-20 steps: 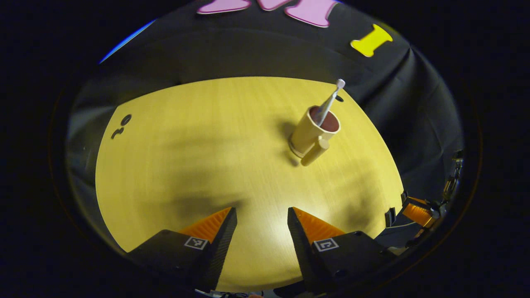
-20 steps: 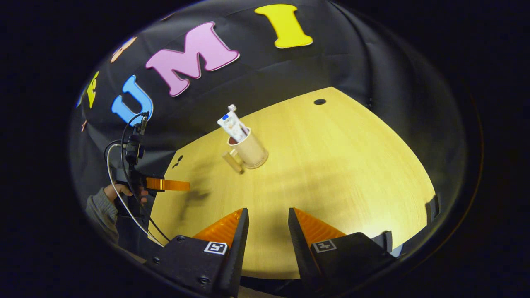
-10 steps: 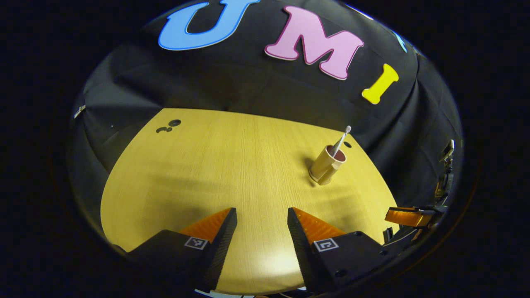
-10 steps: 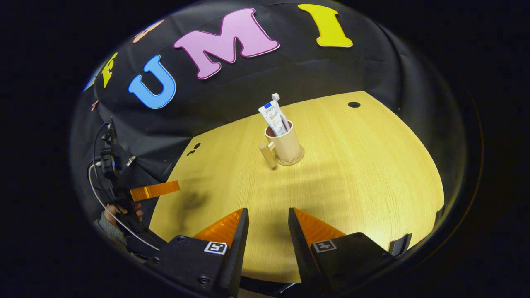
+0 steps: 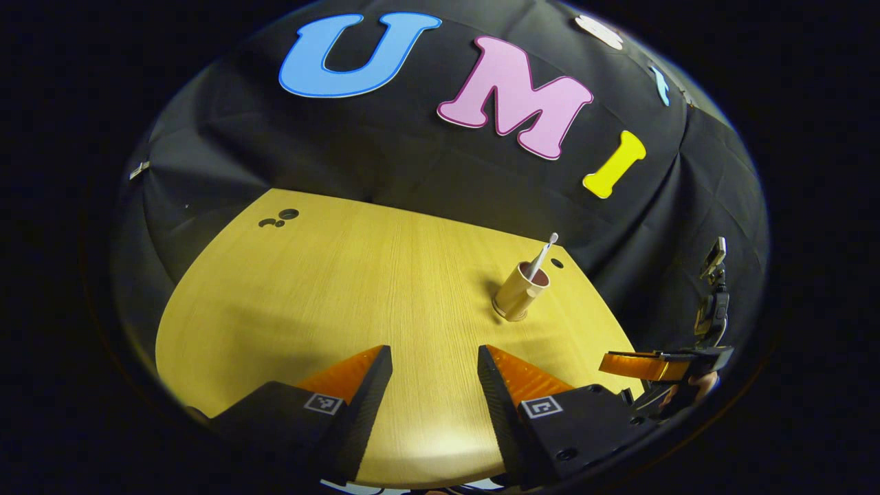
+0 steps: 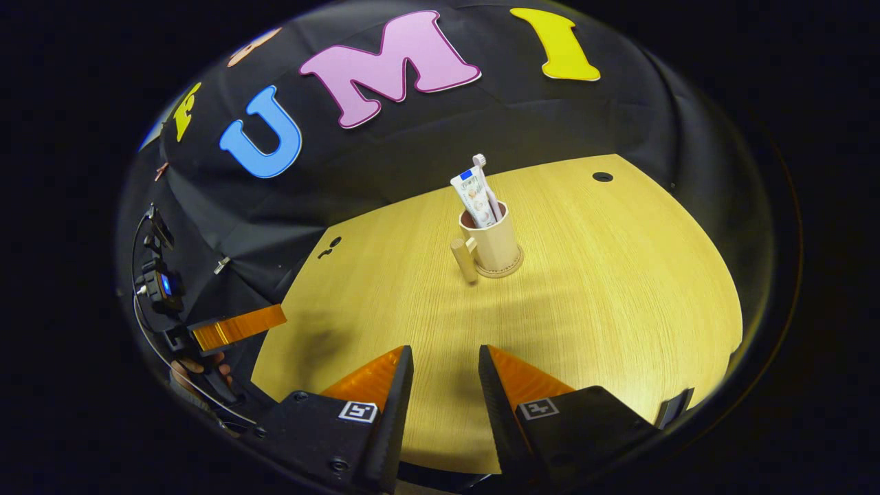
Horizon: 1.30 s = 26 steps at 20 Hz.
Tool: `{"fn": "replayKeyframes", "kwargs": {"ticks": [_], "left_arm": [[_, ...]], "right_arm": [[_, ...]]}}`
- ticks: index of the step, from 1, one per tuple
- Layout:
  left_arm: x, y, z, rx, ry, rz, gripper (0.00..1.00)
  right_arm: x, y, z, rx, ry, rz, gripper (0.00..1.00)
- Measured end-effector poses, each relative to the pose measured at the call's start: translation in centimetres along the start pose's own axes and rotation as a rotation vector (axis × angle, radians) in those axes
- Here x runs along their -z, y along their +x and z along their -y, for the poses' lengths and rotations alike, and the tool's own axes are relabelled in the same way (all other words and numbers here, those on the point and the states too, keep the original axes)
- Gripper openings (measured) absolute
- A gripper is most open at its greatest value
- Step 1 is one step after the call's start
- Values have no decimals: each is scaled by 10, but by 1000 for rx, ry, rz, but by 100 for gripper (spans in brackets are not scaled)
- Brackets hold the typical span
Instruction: Put the toothbrush and toothpaste on the desktop into the cup, then pick up the cup and place it on the coaster on the desktop.
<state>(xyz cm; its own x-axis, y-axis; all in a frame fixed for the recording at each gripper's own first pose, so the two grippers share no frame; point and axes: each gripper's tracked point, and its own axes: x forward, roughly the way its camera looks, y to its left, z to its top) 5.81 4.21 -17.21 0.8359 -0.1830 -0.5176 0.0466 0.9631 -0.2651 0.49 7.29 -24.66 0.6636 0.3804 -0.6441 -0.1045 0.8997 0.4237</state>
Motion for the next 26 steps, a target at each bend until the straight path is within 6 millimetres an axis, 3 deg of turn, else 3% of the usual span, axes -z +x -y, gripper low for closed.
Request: {"fn": "replayKeyframes", "kwargs": {"ticks": [16, 22, 24, 26], "left_arm": [[9, 6, -2, -9, 3, -37, 79], [14, 4, 16, -77, -12, -4, 79], [14, 3, 32, -105, -25, 16, 79], [19, 7, 59, -129, -28, 31, 79]], "right_arm": [[-1, -2, -1, -19, 10, -9, 59], [-5, -7, 7, -94, 1, -42, 59], [-13, -12, 14, -151, 29, -46, 59], [-24, -28, 36, -204, 75, -46, 59]]}}
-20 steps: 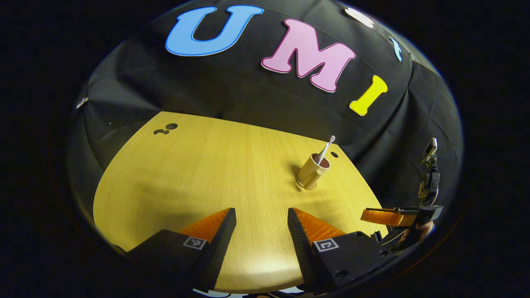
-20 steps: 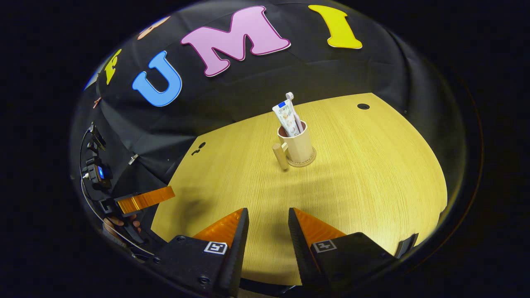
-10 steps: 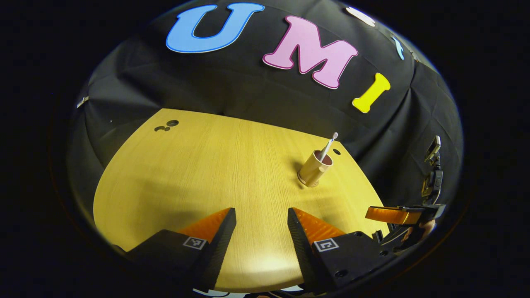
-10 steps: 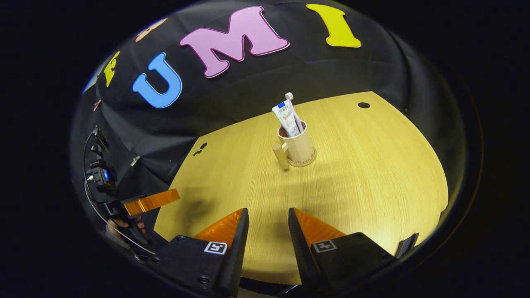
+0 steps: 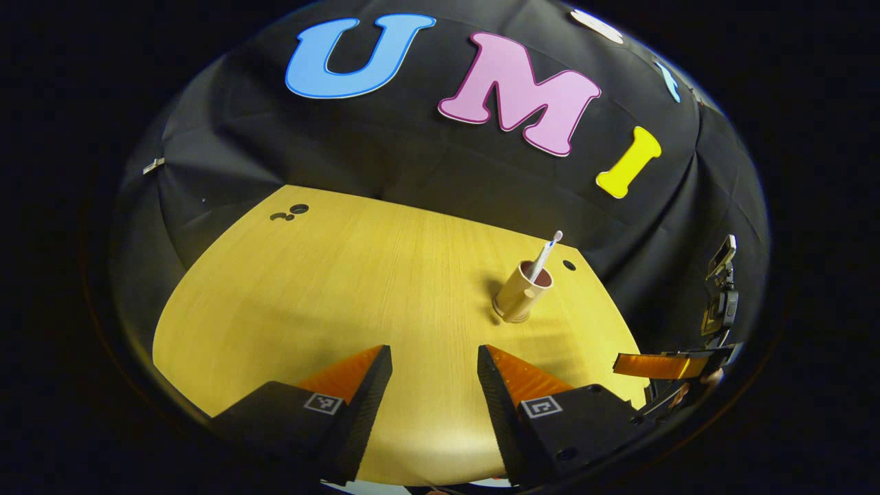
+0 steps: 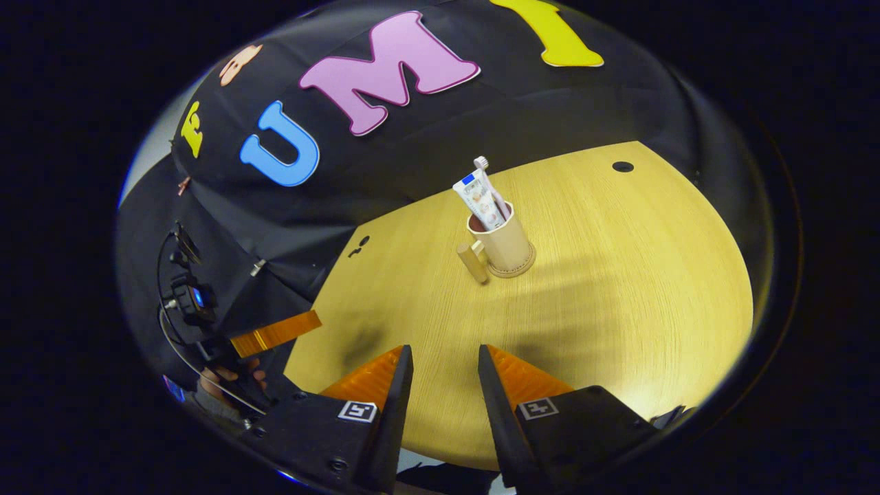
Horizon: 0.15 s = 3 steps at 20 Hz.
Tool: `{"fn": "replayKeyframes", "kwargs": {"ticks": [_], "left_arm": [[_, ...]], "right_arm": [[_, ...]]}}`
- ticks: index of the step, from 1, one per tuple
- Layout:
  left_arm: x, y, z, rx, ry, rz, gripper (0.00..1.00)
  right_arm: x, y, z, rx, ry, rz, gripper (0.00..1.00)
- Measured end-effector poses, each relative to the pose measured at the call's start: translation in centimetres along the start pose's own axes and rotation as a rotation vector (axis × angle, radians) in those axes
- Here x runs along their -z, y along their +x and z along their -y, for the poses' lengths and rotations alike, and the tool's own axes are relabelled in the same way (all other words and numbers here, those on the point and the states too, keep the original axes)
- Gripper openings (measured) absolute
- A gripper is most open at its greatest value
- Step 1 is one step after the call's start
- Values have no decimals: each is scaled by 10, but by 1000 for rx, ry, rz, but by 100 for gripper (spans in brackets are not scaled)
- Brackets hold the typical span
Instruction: Put the toothbrush and toothpaste on the desktop into the cup, then pick up the cup and place it on the coaster on the desktop.
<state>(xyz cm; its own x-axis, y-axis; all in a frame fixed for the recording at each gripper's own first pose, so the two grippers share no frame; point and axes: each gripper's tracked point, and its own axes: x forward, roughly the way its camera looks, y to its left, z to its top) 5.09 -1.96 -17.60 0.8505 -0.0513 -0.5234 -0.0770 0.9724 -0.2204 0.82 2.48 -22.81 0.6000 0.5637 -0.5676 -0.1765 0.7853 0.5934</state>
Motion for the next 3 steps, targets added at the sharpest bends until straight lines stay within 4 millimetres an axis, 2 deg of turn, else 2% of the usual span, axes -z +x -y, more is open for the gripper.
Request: {"fn": "replayKeyframes", "kwargs": {"ticks": [3], "left_arm": [[16, 13, 57, -38, 43, 18, 79]], "right_arm": [[-16, -45, 51, -40, -7, 8, 59]]}}
